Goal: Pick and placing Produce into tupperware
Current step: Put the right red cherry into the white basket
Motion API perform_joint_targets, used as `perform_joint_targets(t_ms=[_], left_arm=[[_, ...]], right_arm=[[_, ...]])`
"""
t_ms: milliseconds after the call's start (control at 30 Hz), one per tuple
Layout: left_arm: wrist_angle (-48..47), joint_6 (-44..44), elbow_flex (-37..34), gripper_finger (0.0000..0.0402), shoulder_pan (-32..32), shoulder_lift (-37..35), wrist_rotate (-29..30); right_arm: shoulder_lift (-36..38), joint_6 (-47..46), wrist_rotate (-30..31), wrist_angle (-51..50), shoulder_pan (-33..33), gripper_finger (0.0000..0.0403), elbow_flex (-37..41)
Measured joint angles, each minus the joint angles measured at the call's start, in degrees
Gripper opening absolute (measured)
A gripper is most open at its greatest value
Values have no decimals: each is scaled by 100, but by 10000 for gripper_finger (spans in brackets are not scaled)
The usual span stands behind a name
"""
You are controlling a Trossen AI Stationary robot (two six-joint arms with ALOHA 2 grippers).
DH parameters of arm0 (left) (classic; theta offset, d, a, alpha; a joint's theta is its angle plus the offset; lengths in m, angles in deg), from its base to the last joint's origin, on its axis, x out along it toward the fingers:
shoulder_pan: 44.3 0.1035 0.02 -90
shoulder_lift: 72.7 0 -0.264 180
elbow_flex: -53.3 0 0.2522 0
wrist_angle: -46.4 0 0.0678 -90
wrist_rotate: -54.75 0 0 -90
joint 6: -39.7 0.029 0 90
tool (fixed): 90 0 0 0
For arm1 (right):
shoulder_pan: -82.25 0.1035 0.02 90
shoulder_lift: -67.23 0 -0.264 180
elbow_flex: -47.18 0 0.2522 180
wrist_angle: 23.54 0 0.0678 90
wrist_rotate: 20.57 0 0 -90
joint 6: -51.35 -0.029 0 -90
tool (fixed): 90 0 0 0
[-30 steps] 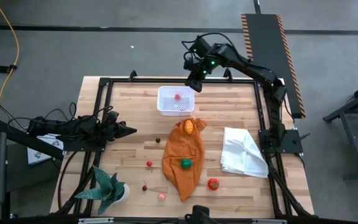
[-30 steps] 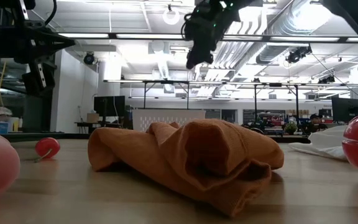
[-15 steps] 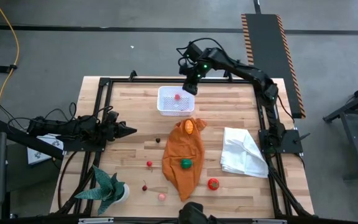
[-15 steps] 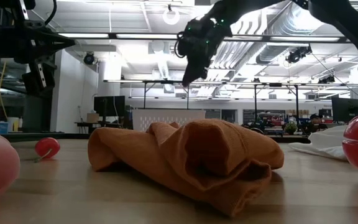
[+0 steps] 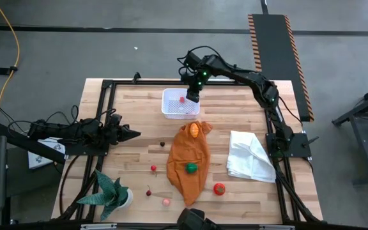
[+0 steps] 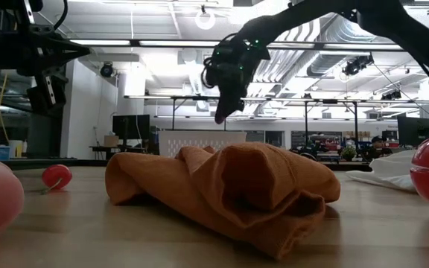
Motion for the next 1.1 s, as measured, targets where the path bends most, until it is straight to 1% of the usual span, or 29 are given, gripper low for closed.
perform_joint_targets(t_ms=[300,467,567,1100], left_arm=[[2,-2,2,1,-2,0,2],[1,-2,-1,1,0,-1,2],[2,-2,0,1,0,0,2],[2,-33,-1,1,0,-2,2]], right_arm=[[-188,26,21,25,196,86,0],[-220,44,197,99,281,86,-2],[-236,44,414,209,312,86,-2],[-703,-160,392,114,301,86,-7]])
